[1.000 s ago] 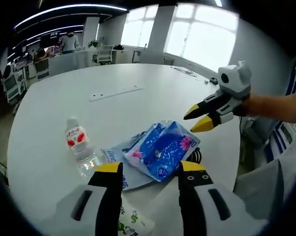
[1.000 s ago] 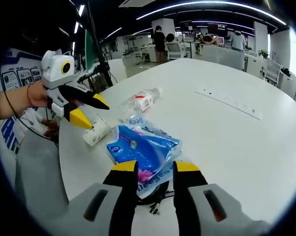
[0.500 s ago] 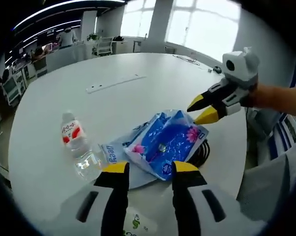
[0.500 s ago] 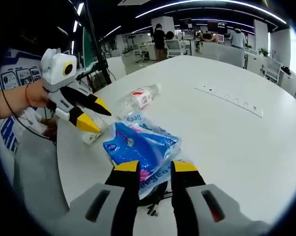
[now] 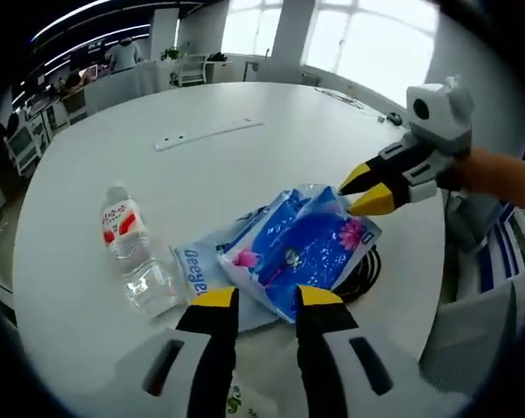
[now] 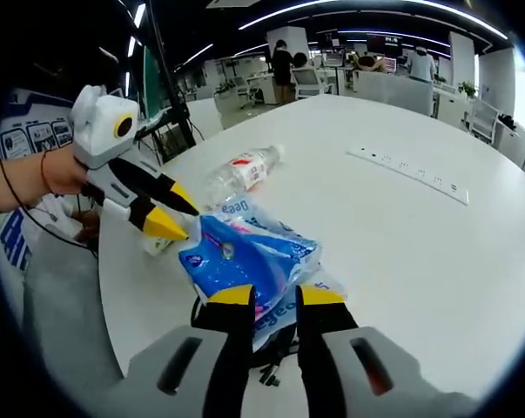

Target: Arrange the tabletop items into an orderly group along one side of the table until the central work area is clear of visible clutter.

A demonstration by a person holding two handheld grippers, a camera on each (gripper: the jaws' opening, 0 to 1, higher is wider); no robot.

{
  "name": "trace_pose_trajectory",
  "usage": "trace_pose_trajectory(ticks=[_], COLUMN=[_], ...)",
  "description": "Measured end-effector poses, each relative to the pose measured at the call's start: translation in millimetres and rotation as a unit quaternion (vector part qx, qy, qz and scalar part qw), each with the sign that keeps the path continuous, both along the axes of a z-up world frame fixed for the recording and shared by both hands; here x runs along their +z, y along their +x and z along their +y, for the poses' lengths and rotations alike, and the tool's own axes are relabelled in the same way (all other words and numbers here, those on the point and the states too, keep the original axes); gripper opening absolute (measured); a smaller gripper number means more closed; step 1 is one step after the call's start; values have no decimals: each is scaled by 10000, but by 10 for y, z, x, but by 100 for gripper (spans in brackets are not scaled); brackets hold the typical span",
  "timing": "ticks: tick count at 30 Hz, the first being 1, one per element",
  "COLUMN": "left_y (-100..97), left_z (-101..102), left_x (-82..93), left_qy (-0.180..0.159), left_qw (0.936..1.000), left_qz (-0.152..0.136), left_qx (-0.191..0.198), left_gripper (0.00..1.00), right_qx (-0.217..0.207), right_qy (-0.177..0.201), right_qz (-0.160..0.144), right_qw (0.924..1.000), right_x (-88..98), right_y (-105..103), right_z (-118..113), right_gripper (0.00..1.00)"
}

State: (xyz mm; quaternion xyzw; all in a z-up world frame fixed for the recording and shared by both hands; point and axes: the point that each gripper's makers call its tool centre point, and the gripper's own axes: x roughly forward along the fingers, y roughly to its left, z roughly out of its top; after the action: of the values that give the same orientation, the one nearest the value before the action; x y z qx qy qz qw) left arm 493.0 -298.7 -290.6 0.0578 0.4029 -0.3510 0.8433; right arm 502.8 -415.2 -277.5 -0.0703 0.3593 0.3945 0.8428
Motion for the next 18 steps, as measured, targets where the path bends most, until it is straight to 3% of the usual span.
trace_pose_trajectory(ticks=[8,18], left_y=[-51,-64], left_z=[-45,-49], left_x=[-100,-124], left_qy=[131,144], left_qw=[9997,9997], left_qz=[184,200], left_qx=[-53,-85], left_gripper=[14,9], right_qx=[22,-81], right_qy=[-89,-116], right_qz=[40,78], right_qw=[10000,9999], right_x=[-57,-77], right_y=[-5,22], right_z=[4,-20], right_gripper=[8,3])
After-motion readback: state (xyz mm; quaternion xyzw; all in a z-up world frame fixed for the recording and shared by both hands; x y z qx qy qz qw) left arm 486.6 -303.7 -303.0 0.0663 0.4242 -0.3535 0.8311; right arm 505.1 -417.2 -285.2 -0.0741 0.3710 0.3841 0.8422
